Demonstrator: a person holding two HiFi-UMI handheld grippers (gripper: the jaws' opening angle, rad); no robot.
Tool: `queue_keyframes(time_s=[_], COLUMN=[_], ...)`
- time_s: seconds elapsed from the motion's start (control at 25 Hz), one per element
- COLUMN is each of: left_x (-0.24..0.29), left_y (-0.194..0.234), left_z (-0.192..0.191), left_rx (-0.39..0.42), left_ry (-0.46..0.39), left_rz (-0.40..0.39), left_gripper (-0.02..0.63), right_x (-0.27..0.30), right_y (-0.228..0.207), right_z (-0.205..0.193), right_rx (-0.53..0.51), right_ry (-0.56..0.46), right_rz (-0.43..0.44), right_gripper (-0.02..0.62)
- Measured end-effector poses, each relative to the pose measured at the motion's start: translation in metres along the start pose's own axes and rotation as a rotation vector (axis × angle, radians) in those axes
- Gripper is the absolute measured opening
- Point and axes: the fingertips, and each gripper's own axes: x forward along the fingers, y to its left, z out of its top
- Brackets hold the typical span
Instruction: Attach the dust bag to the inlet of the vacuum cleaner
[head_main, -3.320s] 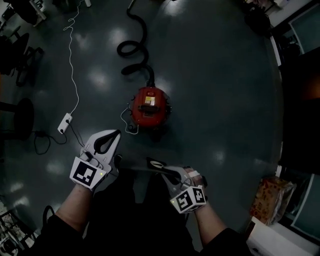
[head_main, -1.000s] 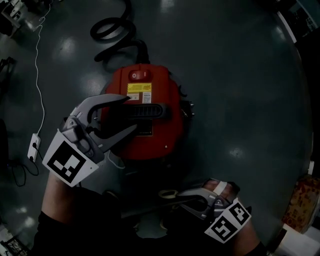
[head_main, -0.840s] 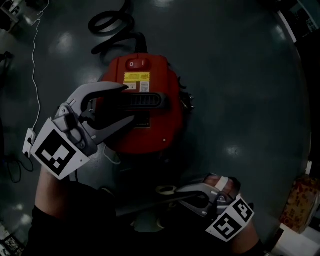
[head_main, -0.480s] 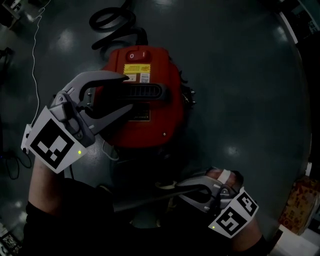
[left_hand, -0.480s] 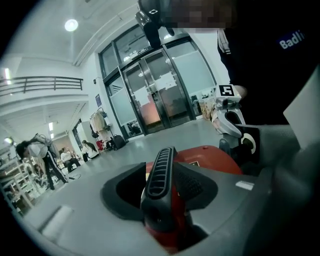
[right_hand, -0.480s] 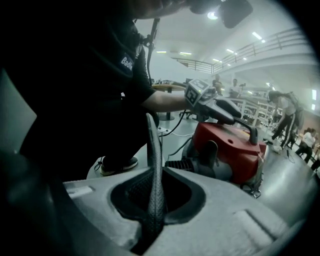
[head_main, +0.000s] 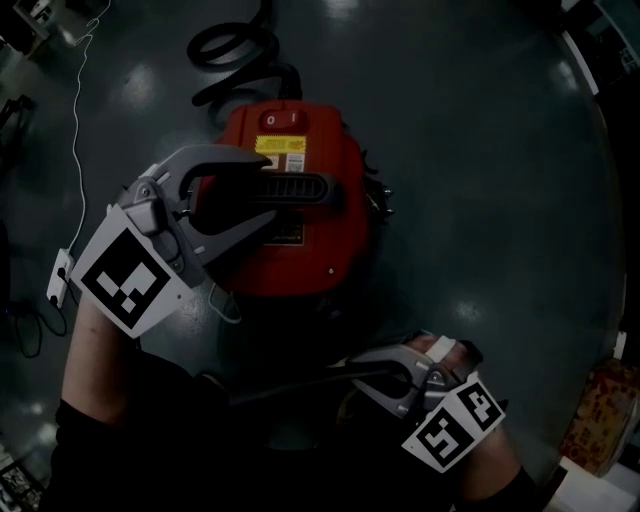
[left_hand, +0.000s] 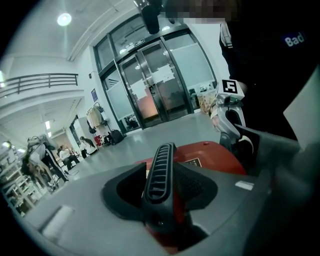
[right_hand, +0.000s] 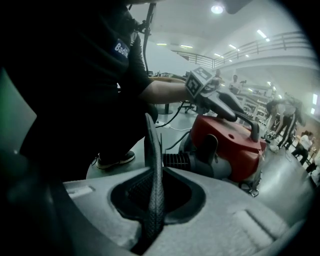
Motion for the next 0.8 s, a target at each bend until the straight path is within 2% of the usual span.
queue_keyframes(time_s=[0.16,0.4,0.6,0.8], left_x=[0.011,0.013,0.014,0.014], left_y=[0.000,0.000,0.000,-0.001], left_z=[-0.003,-0.002,-0.002,-0.002], left_rx=[0.057,0.022,0.021,0.029], left_ry=[0.032,-0.017,-0.031,-0.029], left_rz=[0.022,0.021,0.027,0.020], left_gripper=[0.136,0.137,0.135,0.135], right_x=[0.000,-0.003,-0.004,0.003], right_y=[-0.004,-0.009,-0.015,-0.019], right_z=[0.002,-0.005,-0.003,0.007], right_rx=[0.040,0.175,0.208,0.188], right_ry=[0.002,-0.009,-0.017,0.004], right_rz=[-0.021,-0.019,-0.030,-0.022], right_gripper=[0.026,0.031,0.035,0.038])
